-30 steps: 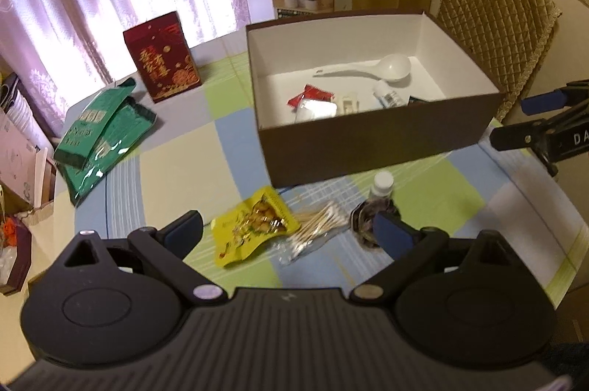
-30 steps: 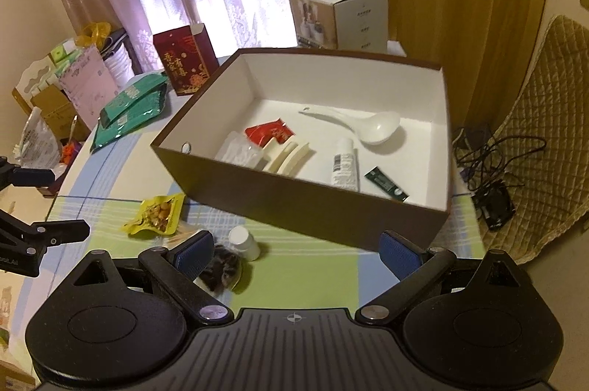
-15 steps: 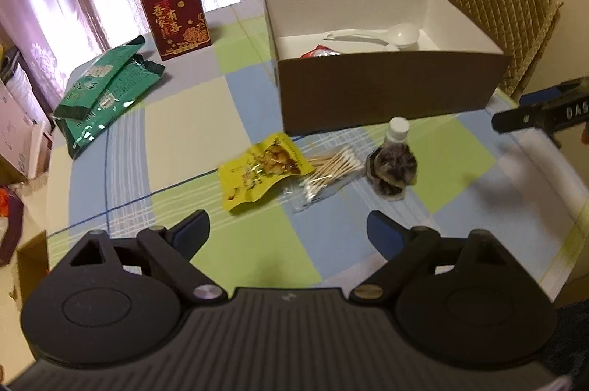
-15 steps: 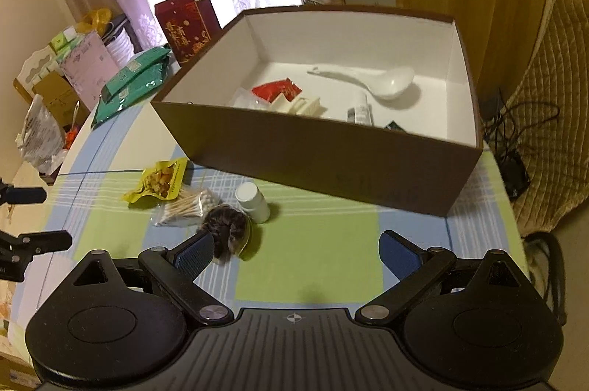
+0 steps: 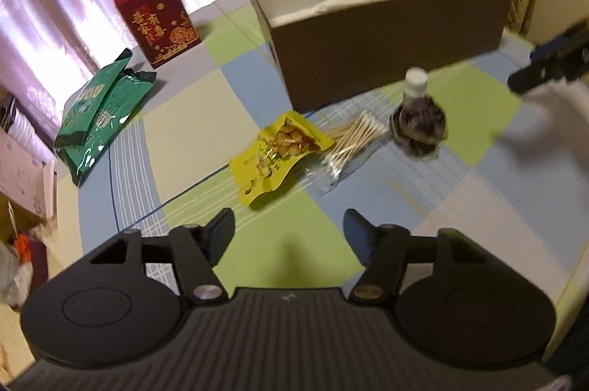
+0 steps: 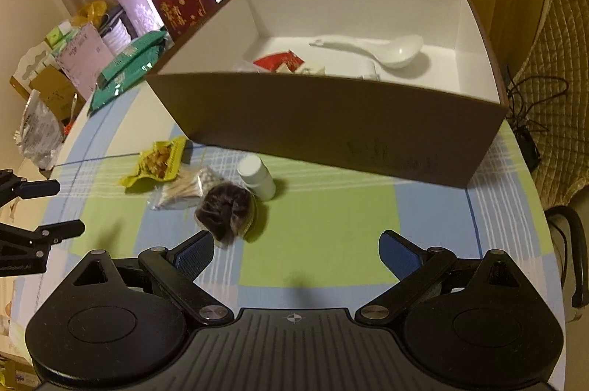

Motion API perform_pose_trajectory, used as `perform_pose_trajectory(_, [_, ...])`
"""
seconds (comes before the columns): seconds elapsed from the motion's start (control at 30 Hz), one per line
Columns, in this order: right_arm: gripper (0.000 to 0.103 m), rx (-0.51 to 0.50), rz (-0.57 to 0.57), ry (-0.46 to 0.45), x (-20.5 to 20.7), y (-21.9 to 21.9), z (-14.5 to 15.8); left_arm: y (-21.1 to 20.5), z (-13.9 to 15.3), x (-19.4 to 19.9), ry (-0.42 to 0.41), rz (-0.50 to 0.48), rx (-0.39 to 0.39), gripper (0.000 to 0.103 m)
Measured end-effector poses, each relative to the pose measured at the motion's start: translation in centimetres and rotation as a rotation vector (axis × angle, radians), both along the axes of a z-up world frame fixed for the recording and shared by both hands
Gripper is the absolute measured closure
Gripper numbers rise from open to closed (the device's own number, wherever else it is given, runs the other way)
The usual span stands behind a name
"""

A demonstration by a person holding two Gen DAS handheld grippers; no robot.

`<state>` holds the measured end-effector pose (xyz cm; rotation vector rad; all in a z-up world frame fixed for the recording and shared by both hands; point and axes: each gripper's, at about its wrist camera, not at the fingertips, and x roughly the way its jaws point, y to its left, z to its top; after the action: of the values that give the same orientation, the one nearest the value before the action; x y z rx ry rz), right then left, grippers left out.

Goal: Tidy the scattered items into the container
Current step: 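Grasp the yellow snack bag with the left gripper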

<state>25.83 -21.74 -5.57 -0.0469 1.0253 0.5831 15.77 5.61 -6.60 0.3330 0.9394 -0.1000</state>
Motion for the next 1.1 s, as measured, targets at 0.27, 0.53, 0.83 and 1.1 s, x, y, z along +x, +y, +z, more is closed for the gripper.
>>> perform_pose_trajectory(0.27, [0.002, -0.022, -0.035, 0.042, 0.6, -0.3, -1.6, 0.3, -3.9, 1.9, -0.011, -0.137, 0.158, 0.053])
perform_pose_trajectory(0.53, [0.002, -0.035, -0.065, 0.059, 1.2, -0.3, -2.2, 0.4, -7.9, 4.7, 0.006, -0.263, 0.293, 0.075])
perform_pose_trajectory(0.83, [0.002, -0.042, -0.083, 0.085, 1.6, -0.4, -2.7, 0.9, -7.4, 4.0, -0.011, -0.291, 0.330, 0.101])
perform_pose_trajectory(1.1, [0.002, -0.006, -0.025, 0.092, 1.2, 1.1, -3.0, 3.0, -6.6, -0.3, 0.113, -0.160, 0.303, 0.100])
